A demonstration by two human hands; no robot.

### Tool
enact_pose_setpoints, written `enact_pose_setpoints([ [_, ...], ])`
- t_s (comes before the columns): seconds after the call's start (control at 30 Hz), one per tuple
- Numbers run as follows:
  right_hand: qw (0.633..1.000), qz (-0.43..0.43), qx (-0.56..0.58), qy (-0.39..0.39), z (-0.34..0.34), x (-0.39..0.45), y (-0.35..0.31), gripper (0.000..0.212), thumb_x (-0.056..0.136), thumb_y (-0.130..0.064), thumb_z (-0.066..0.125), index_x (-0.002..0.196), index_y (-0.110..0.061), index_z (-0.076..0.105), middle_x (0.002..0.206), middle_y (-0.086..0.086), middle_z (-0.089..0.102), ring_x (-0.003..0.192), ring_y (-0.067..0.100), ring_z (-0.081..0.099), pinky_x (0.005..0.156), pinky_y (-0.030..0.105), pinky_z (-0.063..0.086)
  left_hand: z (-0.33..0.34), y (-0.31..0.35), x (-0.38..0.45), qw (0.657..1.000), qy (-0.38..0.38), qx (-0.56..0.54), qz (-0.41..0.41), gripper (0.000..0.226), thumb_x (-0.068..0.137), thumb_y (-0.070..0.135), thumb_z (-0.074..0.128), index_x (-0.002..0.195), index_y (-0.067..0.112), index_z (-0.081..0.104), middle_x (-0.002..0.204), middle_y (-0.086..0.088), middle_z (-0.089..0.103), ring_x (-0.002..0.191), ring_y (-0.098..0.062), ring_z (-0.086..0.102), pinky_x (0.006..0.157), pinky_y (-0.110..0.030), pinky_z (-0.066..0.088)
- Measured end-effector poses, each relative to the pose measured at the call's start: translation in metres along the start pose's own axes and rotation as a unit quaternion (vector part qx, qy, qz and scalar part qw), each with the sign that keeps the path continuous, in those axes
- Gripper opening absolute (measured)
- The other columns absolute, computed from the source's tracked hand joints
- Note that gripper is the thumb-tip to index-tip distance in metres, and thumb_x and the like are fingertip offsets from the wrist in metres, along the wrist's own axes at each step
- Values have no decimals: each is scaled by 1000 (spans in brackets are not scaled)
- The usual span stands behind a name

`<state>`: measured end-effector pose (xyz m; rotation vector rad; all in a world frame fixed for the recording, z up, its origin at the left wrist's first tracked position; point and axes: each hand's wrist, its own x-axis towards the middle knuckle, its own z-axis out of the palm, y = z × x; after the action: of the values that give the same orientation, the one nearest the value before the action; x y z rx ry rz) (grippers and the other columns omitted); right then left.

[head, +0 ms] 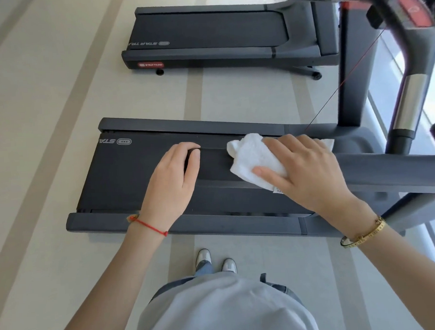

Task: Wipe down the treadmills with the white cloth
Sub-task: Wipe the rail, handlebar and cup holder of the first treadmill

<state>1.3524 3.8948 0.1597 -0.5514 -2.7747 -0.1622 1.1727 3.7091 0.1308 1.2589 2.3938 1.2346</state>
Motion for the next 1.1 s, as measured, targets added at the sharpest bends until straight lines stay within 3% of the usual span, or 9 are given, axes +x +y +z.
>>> enact_pose_setpoints([
  [0.13, 997, 46, 9, 56, 8, 16, -45, 63, 95, -69, 31, 97, -16, 66, 72, 4, 56, 65, 27, 46, 64, 37, 36, -1, -1, 1, 1000, -12, -3, 1, 38, 104, 34, 32, 114, 12, 60, 106, 4, 63, 97, -14, 58, 86, -26, 46],
  [0.23, 991, 59, -6, 119, 20, 20, -70, 58, 95, -65, 39, 97, -14, 66, 75, 5, 56, 67, 28, 48, 66, 41, 39, -2, -3, 0, 999, -23, -21, -9, 30, 103, 30, 34, 107, 14, 59, 101, 7, 61, 91, -13, 57, 80, -26, 46],
  [0.4, 980, 97, -35, 172, 18, -14, -32, 46, 97, -53, 47, 101, -12, 68, 85, 6, 62, 78, 29, 55, 75, 39, 43, -4, -1, 0, 1000, -16, -12, -10, 31, 106, 28, 37, 117, 13, 62, 110, 5, 64, 100, -9, 58, 86, -14, 42],
  [0.57, 959, 215, -25, 183, 15, -6, -40, 43, 97, -48, 43, 80, -15, 67, 72, 3, 58, 75, 27, 52, 76, 38, 40, -6, 1, 2, 999, -19, 22, 21, 33, 106, 27, 36, 118, 12, 63, 111, 2, 66, 102, -17, 60, 92, -27, 46],
  [0.67, 970, 171, 8, 171, 19, 3, -66, 43, 97, -49, 44, 90, -14, 68, 81, 3, 61, 80, 27, 53, 81, 38, 40, -5, 4, 5, 996, -22, 45, 69, 36, 103, 29, 35, 117, 12, 64, 109, 2, 67, 100, -19, 61, 90, -37, 50],
  [0.83, 981, 114, -10, 154, 19, -16, -49, 45, 98, -49, 46, 110, -10, 66, 102, 8, 64, 99, 33, 57, 92, 41, 41, 6, 17, 9, 988, -6, 72, 134, 28, 100, 24, 43, 107, 11, 66, 97, 1, 67, 87, -19, 60, 82, -35, 49],
  [0.97, 978, 133, -34, 160, 19, -39, -17, 44, 99, -46, 45, 114, -9, 64, 110, 10, 63, 110, 35, 56, 100, 44, 38, 18, 28, 16, 980, 3, 105, 167, 28, 99, 22, 44, 105, 9, 69, 97, -1, 71, 86, -21, 64, 87, -38, 50],
  [1.1, 970, 169, -28, 171, 16, -53, 15, 40, 101, -39, 42, 109, -8, 65, 107, 9, 64, 105, 33, 55, 97, 43, 39, 33, 43, 21, 978, 1, 108, 181, 22, 98, 18, 48, 99, 11, 69, 93, 0, 71, 84, -23, 65, 84, -39, 51],
])
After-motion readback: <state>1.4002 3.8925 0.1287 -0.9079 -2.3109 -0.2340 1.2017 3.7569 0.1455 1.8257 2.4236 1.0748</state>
